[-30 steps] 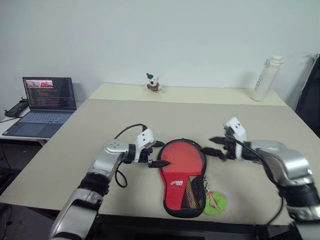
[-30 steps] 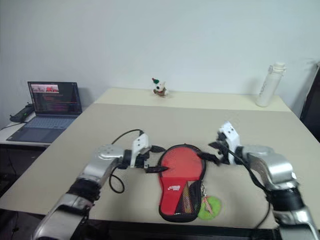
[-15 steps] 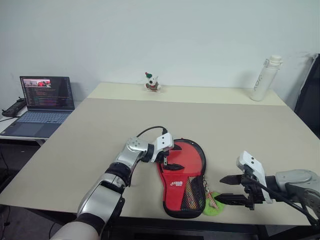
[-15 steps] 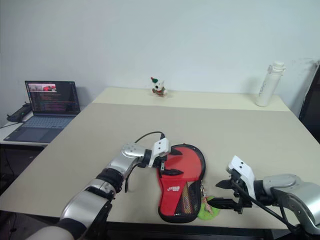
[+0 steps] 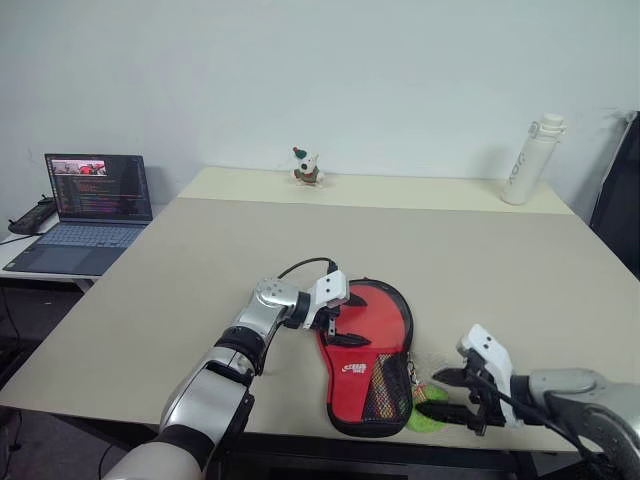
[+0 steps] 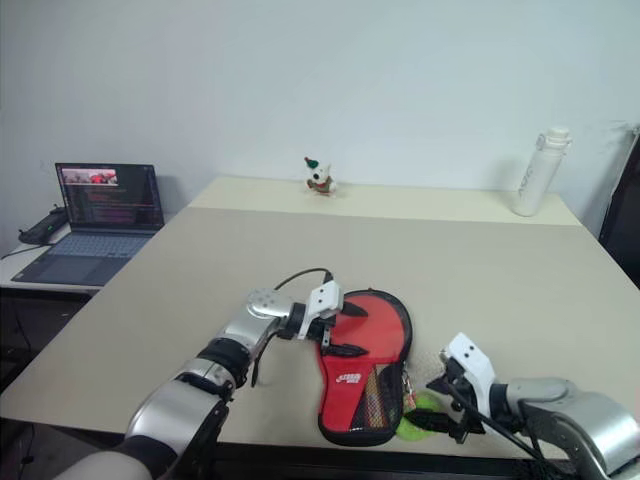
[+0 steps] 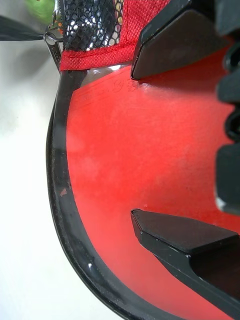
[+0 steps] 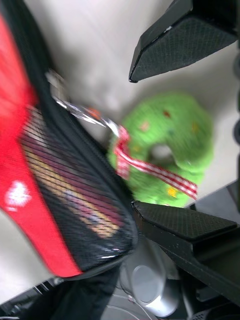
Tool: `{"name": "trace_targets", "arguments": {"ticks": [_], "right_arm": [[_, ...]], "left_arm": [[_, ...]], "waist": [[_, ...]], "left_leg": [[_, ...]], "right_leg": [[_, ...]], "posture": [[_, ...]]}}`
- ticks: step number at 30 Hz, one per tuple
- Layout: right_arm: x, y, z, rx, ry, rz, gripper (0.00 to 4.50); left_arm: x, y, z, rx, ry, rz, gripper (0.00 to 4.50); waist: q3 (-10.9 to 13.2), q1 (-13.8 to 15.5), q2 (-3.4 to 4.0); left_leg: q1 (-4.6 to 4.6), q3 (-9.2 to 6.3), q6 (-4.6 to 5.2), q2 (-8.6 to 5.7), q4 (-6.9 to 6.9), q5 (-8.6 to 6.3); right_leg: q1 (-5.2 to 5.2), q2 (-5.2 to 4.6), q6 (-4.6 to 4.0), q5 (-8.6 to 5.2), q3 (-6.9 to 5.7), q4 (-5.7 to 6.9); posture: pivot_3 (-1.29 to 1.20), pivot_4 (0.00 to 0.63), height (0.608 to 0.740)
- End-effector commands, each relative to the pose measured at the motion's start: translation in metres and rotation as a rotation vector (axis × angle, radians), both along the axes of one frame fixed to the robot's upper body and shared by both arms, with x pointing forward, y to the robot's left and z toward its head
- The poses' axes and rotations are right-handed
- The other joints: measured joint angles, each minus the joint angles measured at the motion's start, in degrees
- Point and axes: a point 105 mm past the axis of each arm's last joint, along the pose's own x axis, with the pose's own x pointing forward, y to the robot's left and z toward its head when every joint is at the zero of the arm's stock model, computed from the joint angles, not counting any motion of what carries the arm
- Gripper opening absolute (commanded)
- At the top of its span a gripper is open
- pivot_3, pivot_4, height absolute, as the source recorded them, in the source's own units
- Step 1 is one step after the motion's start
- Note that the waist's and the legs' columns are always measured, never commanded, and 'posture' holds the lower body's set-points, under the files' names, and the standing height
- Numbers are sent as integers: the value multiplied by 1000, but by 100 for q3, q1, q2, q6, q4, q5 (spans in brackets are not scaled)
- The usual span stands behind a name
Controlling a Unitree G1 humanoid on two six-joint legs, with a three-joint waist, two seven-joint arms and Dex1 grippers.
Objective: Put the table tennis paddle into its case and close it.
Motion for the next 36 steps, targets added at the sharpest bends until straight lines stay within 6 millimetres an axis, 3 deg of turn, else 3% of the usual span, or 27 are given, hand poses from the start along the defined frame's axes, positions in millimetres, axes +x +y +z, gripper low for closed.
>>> {"name": "trace_targets", "arguments": {"ticks": [1, 2, 5, 15, 24, 28, 32, 36], "right_arm": [[6, 3, -7, -15, -21, -1, 4152], [7, 5, -9, -18, -21, -1, 4152], [12, 6, -12, -40, -37, -8, 3595], [13, -8, 4, -127, -150, 85, 104], [20, -21, 53, -200, -316, 193, 45], [10, -29, 77, -202, -300, 255, 45], [-6, -27, 72, -221, -252, 325, 45], [-23, -13, 52, -234, -225, 430, 45]], "left_arm": [[-11, 5, -29, 84, 73, -20, 4500], [-11, 5, -29, 85, 72, -20, 4500], [-11, 5, -29, 88, 71, -21, 4500], [-22, 2, -42, 131, 78, -77, 4500], [-24, -2, -46, 146, 78, -93, 4500], [-27, -5, -50, 152, 87, -112, 4500], [-27, -7, -51, 150, 91, -108, 4500], [-29, -9, -55, 178, 78, -116, 4500]], "waist": [[-13, -6, -8], [-22, -11, -15], [-42, -35, -28], [-52, -6, -16], [-62, 2, 1], [-64, 33, 12], [-65, 79, 12], [-66, 91, 13]], "left_leg": [[2, 0, 0, 0, 0, 0], [8, 0, 0, 1, 0, 0], [13, -4, 0, 12, 0, 0], [14, -4, 0, 10, 0, -1], [12, -5, 0, 8, 1, -1], [12, -5, 0, 4, 0, -1], [8, -10, -1, 2, -2, -3], [4, -8, -2, -5, 1, -4]], "right_leg": [[3, 0, 0, 0, 0, 0], [7, 2, 0, 0, 0, 0], [10, 9, -1, 1, -1, 1], [12, 10, -3, 3, 0, 0], [13, 10, -2, 3, -1, -2], [13, 7, -1, 2, -1, -5], [17, 6, 1, 0, -1, -13], [17, 0, 5, -2, -1, -14]], "posture": [[0, 150, 740], [0, 150, 740], [0, 150, 740], [0, 150, 740], [0, 150, 740], [0, 150, 740], [0, 150, 740], [0, 150, 740]]}}
